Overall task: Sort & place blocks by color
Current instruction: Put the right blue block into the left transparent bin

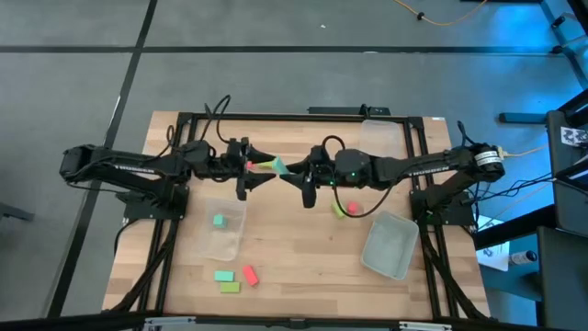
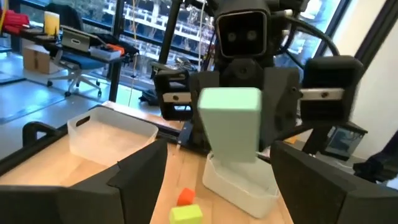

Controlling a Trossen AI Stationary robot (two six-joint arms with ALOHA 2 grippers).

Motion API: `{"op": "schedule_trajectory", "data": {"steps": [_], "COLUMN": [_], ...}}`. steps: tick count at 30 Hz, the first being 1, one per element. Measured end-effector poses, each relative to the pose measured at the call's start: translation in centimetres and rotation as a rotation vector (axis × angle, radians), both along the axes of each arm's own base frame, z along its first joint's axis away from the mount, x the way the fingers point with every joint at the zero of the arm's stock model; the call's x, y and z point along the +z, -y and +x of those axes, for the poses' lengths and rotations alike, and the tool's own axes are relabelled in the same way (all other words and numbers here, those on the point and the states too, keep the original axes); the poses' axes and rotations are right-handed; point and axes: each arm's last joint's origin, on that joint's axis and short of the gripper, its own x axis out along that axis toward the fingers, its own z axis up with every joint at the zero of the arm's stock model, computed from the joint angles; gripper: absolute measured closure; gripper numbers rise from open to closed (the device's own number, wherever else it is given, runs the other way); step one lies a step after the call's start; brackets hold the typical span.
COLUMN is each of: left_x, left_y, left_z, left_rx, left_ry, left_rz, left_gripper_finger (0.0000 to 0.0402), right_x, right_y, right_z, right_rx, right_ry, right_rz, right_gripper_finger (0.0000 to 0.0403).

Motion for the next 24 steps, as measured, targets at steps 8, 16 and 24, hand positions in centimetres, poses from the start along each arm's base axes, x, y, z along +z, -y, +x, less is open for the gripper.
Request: {"op": "schedule_trajectory", "data": {"steps": [8, 16, 24], "left_x": [0.1, 0.0, 0.0], "left_y": [0.4, 1.1, 1.0], "left_z": [1.3, 1.5, 1.5], "left_rx": [-0.045, -0.069, -0.048], "left_ry": [0.113, 0.117, 0.117], "left_rz": [-0.001, 0.002, -0.001], "left_gripper_finger": [0.0123, 0.0136, 0.021], "right_x": [0.0, 0.1, 0.1], "right_y": [-0.2, -0.3, -0.3], "right_z": [0.0, 0.0, 0.0], "right_rx": [0.064, 0.09, 0.094], "right_ry": [0.001, 0.005, 0.012], "right_rz": [-0.007, -0.009, -0.022], "right_gripper_finger": [0.0274, 0.0274, 0.0274]}}
